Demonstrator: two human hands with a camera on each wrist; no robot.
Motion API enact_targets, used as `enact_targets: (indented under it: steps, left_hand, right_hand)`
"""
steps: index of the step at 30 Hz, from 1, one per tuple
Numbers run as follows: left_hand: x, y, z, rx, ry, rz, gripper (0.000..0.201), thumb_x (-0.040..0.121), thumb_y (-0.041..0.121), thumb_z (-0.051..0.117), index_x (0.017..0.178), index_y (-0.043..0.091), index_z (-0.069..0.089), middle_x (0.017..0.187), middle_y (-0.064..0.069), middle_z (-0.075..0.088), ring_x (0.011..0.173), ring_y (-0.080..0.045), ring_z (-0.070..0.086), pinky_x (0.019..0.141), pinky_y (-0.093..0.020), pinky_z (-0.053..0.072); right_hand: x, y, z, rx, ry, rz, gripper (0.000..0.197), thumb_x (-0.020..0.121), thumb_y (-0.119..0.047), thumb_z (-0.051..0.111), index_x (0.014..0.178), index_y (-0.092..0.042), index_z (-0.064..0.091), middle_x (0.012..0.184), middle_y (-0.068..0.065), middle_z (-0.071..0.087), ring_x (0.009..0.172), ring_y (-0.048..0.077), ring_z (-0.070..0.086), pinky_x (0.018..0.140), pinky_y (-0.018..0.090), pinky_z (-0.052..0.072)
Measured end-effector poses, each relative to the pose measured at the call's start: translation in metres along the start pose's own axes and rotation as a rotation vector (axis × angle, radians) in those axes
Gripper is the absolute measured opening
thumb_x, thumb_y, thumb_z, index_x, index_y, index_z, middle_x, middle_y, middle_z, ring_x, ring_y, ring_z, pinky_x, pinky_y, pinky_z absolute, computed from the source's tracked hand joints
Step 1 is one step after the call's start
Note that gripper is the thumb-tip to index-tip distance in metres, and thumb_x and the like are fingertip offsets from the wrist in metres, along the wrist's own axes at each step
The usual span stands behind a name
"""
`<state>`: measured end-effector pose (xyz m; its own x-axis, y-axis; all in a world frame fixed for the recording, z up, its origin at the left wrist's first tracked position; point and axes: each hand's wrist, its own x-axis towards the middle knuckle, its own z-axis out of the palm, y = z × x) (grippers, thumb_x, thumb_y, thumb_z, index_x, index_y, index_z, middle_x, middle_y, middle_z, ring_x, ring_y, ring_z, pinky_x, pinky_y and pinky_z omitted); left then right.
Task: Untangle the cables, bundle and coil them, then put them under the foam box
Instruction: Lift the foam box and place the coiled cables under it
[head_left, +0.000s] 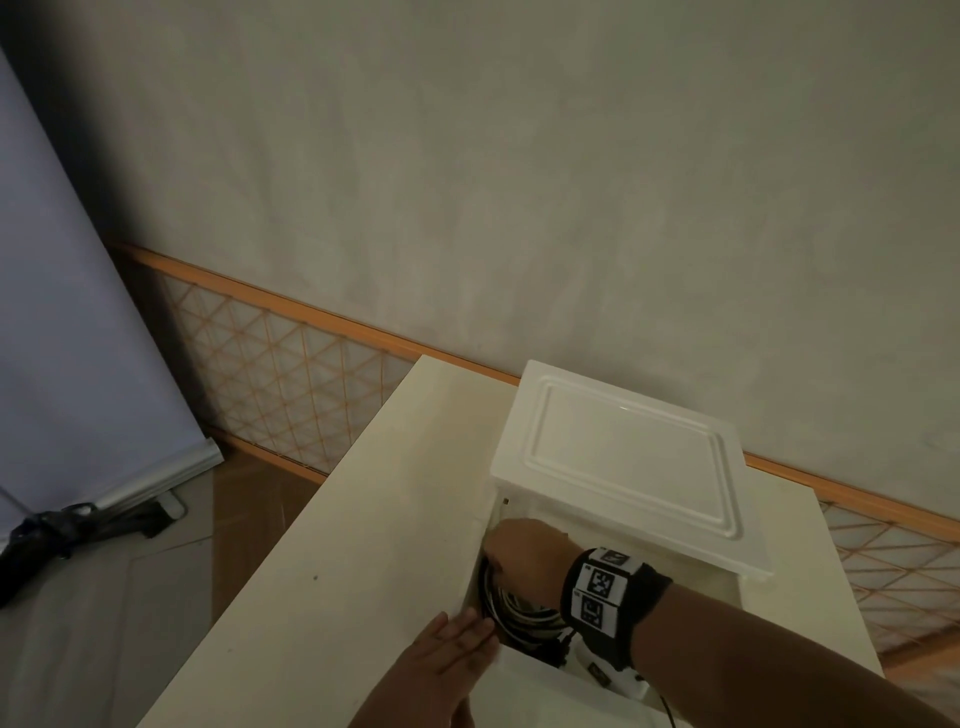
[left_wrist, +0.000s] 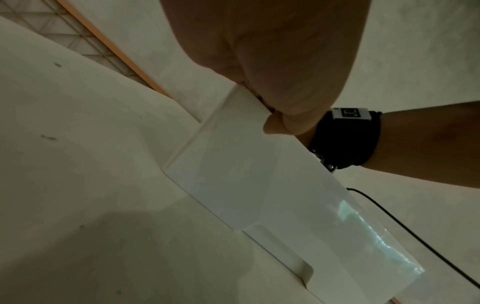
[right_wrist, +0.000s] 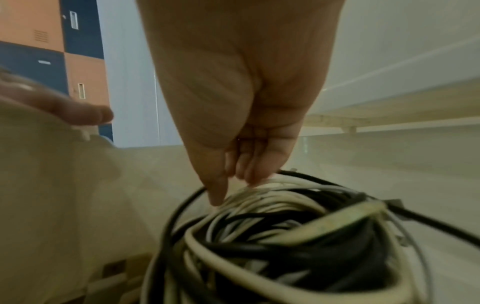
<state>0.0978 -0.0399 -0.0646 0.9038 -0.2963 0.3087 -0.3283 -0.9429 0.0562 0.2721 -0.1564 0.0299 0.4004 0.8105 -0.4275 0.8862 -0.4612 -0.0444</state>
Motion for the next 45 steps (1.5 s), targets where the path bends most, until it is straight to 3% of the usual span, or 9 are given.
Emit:
enact_targets:
  steps: [6, 15, 20, 27, 32, 35, 39, 42, 45]
  left_hand:
    - [0.0, -0.002, 0.007, 0.025, 0.038, 0.021, 0.048, 0.105, 0.031, 0.009, 0.152, 0.023, 0.004, 0.161, 0.005, 0.0, 0.147, -0.01, 0.0, 0.117, -0.024, 0.007]
    - [0.004, -0.005, 0.002, 0.02, -0.019, 0.043, 0.05, 0.105, 0.032, 0.008, 0.152, 0.019, -0.002, 0.161, 0.005, -0.007, 0.147, -0.011, -0.001, 0.117, -0.024, 0.008]
    - [0.005, -0.006, -0.01, 0.015, -0.122, 0.002, 0.047, 0.105, 0.031, 0.006, 0.151, 0.023, 0.012, 0.161, 0.004, -0.011, 0.147, -0.011, -0.005, 0.116, -0.023, 0.007]
    - [-0.008, 0.005, -0.043, -0.096, -0.021, -0.085, 0.036, 0.1, 0.029, 0.023, 0.13, 0.04, 0.04, 0.155, 0.02, 0.023, 0.139, 0.003, 0.026, 0.107, -0.005, 0.016]
    - [-0.024, 0.03, -0.069, -0.588, 0.006, -0.44, 0.033, 0.056, 0.016, 0.076, 0.062, 0.044, 0.06, 0.068, 0.03, 0.06, 0.075, 0.01, 0.054, 0.075, 0.011, 0.026]
    - [-0.018, 0.034, -0.05, -0.85, -0.178, -0.664, 0.047, 0.077, 0.011, 0.071, 0.062, 0.055, 0.062, 0.07, 0.042, 0.059, 0.078, 0.021, 0.054, 0.073, 0.002, 0.036]
    - [-0.009, 0.037, -0.035, -1.152, -0.117, -1.006, 0.024, 0.08, -0.013, 0.064, 0.092, 0.007, 0.07, 0.081, -0.001, 0.074, 0.086, -0.02, 0.065, 0.059, -0.008, 0.049]
    - [-0.002, 0.036, -0.037, -1.263, -0.103, -1.092, 0.02, 0.077, -0.004, 0.071, 0.093, 0.008, 0.068, 0.099, -0.012, 0.071, 0.095, -0.028, 0.064, 0.073, -0.024, 0.052]
    - [0.002, 0.041, -0.046, -1.341, -0.116, -1.137, 0.032, 0.062, 0.013, 0.074, 0.093, 0.01, 0.069, 0.098, -0.009, 0.07, 0.095, -0.028, 0.064, 0.079, -0.032, 0.047]
  right_hand:
    - [0.0, -0.002, -0.003, -0.131, -0.178, -0.244, 0.031, 0.084, -0.037, 0.054, 0.089, -0.011, 0.069, 0.075, 0.001, 0.06, 0.074, 0.024, 0.057, 0.076, 0.04, 0.054]
    - [-0.005, 0.005, -0.003, -0.291, -0.077, -0.218, 0.049, 0.075, -0.055, 0.067, 0.113, -0.025, 0.061, 0.11, 0.001, 0.059, 0.101, 0.027, 0.052, 0.08, 0.038, 0.041]
    - [-0.032, 0.018, -0.052, 0.208, 0.055, -0.049, 0.033, 0.092, -0.035, 0.056, 0.121, -0.021, 0.061, 0.121, 0.0, 0.06, 0.108, 0.015, 0.053, 0.092, 0.025, 0.037]
    - [-0.154, 0.038, -0.047, 0.465, 0.316, 0.368, 0.024, 0.093, -0.036, 0.053, 0.085, -0.019, 0.066, 0.081, -0.009, 0.065, 0.074, 0.005, 0.058, 0.074, 0.023, 0.047]
    - [-0.231, 0.024, 0.036, 0.838, 0.009, 0.822, 0.038, 0.09, -0.042, 0.055, 0.067, -0.014, 0.064, 0.058, -0.002, 0.066, 0.045, 0.007, 0.056, 0.048, 0.018, 0.045]
    - [-0.252, 0.004, 0.07, 1.068, 0.05, 1.015, 0.049, 0.092, -0.044, 0.052, 0.063, -0.006, 0.064, 0.049, 0.001, 0.063, 0.04, 0.013, 0.055, 0.044, 0.019, 0.041]
    - [-0.256, -0.007, 0.093, 1.02, 0.28, 1.073, 0.048, 0.094, -0.047, 0.048, 0.064, -0.012, 0.061, 0.056, -0.001, 0.063, 0.051, 0.014, 0.058, 0.05, 0.022, 0.04]
    - [-0.246, -0.015, 0.078, 0.531, 0.527, 0.934, 0.031, 0.09, -0.053, 0.051, 0.085, -0.024, 0.061, 0.088, -0.009, 0.064, 0.085, 0.008, 0.06, 0.076, 0.023, 0.047]
    - [-0.221, -0.034, 0.067, 0.548, 0.312, 0.746, 0.098, 0.07, -0.08, 0.043, 0.145, -0.019, 0.028, 0.152, 0.001, 0.028, 0.138, 0.02, 0.03, 0.112, 0.034, 0.028]
